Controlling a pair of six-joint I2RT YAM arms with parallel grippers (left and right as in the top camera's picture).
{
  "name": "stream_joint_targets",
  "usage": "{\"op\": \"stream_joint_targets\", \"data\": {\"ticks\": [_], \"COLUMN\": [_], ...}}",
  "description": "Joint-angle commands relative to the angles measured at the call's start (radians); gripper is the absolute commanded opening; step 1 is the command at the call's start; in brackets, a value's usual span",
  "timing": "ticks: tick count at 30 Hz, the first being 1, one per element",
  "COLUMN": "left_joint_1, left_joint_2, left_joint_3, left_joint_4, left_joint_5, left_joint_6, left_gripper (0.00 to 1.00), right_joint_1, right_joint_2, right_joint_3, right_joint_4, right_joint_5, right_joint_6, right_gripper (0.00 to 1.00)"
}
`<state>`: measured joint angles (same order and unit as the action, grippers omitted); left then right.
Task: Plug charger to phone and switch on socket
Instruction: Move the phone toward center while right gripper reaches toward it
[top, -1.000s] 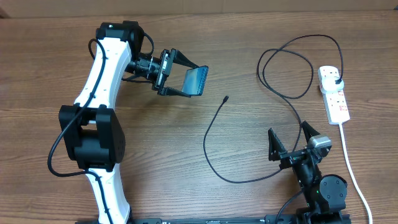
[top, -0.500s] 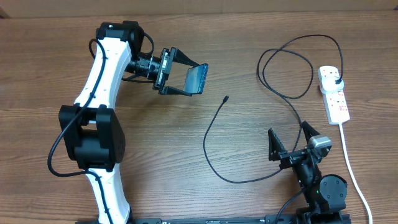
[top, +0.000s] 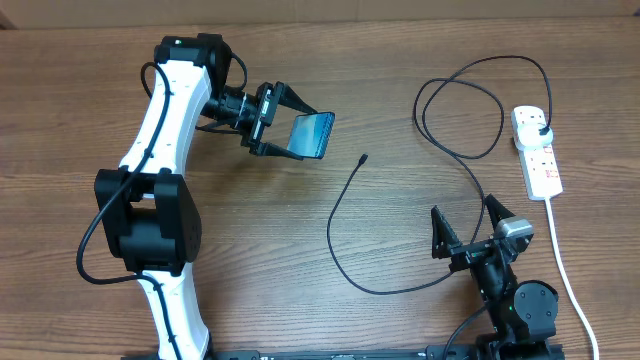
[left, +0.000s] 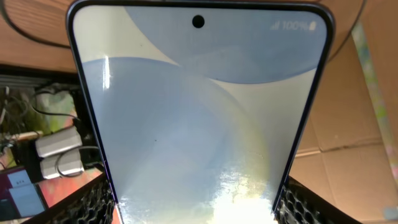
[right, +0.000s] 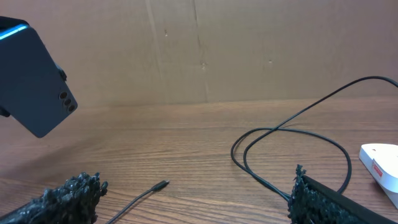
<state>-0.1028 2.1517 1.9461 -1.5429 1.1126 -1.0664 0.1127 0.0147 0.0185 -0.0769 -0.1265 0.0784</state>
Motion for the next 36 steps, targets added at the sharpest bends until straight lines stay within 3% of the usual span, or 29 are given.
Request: {"op": "stream_joint_targets", "data": {"ticks": [1,7,22,33,36], "left_joint_1": [-0.009,-0.037,-0.159,-0.255,-0.257], "left_joint_2": [-0.001,-0.001,-0.001,-0.001,-0.001], "left_joint_3": [0.029,0.029,0.029,0.029,0.029], "left_joint_4": [-0.005,-0.005,0.011,0.041,0.049], "left_joint_5": [-0.04,-0.204,-0.833,-0.986,-0.99], "left_joint_6": [0.011,-0.017,-0.124,-0.124,-0.123], "left_gripper": [0.73,0.75,0.74,0.75,0.75], "right_joint_1": [0.006,0.006,0.006,0.006,0.006], "right_joint_2": [-0.011,-0.011,-0.011,-0.011,-0.011], "right_joint_3": [-0.011,-0.011,-0.011,-0.011,-0.011], "right_joint_4": [0.004,0.004,0.004,0.005,0.008], "right_joint_5": [0.006,0.006,0.006,0.005,-0.025], "right_joint_6": [-0.001,-0.001,-0.001,0.005,0.113], "right_gripper": [1.0,1.0,1.0,1.0,1.0]}}
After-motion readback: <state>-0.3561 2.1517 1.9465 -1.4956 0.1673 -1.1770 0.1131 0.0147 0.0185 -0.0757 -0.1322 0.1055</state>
